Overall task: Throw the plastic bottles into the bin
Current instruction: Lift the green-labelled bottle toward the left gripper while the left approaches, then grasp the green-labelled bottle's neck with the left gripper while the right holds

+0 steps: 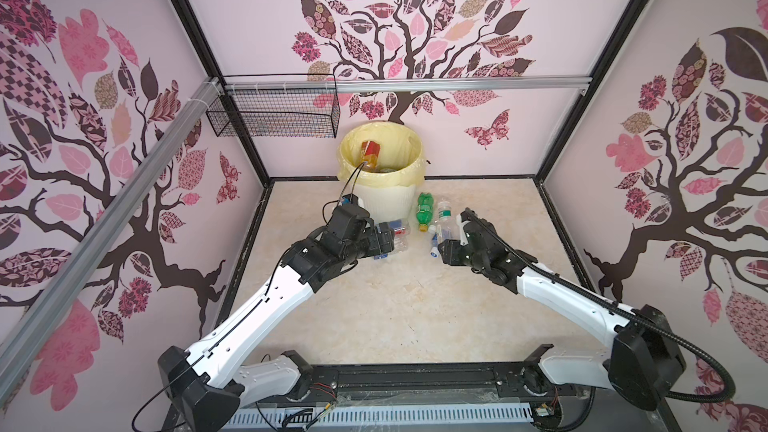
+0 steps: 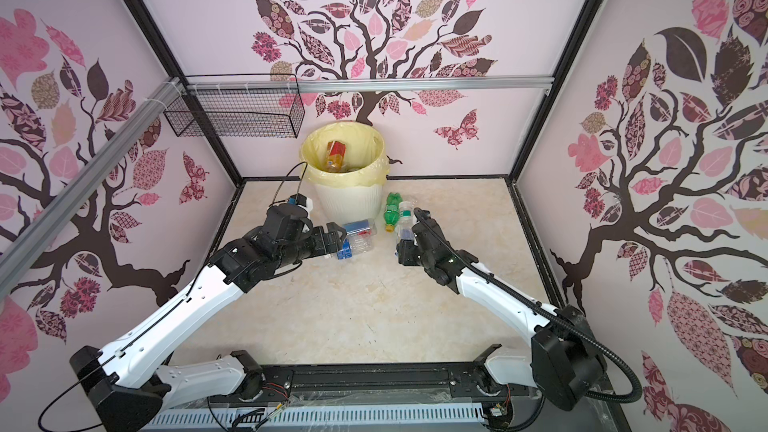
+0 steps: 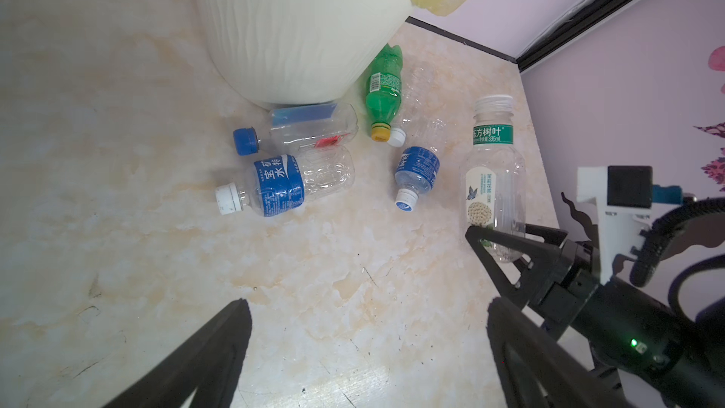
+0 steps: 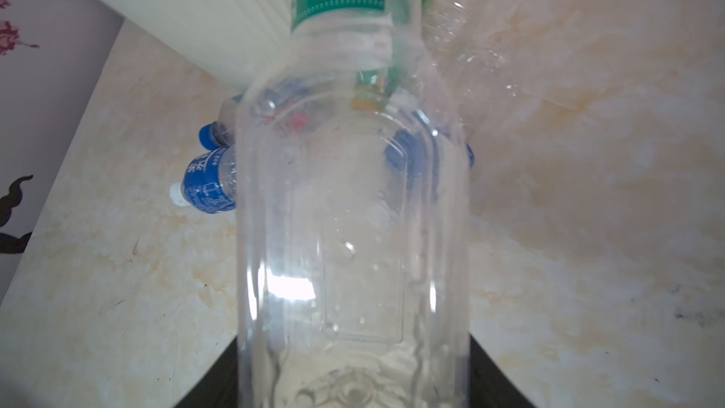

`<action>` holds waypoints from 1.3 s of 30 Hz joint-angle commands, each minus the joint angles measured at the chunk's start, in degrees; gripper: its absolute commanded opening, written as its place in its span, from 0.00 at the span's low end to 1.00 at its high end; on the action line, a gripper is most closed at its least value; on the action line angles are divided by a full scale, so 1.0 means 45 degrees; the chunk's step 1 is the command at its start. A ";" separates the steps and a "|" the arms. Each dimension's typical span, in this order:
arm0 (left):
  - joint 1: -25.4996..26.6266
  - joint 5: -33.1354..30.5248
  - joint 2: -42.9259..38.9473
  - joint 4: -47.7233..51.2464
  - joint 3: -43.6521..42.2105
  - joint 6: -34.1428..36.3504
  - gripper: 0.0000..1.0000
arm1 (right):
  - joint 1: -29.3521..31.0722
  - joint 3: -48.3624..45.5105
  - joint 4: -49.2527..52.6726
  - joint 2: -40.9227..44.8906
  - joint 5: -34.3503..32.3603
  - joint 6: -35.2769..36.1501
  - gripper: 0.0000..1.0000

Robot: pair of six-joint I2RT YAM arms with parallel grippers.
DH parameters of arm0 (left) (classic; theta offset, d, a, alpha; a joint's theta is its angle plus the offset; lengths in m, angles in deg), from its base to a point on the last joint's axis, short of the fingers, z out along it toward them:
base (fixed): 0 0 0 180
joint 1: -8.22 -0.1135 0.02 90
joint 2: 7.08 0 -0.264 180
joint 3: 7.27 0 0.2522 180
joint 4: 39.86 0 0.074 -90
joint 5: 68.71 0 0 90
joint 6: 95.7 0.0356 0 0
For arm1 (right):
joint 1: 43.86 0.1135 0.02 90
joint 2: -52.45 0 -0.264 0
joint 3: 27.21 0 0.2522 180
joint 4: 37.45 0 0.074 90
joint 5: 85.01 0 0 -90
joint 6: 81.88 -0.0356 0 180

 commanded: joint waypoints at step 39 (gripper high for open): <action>-0.1100 0.4483 0.0322 -0.3774 -0.2156 -0.2348 0.83 | 0.3889 0.1219 -0.2999 -0.0307 0.1111 0.1188 0.57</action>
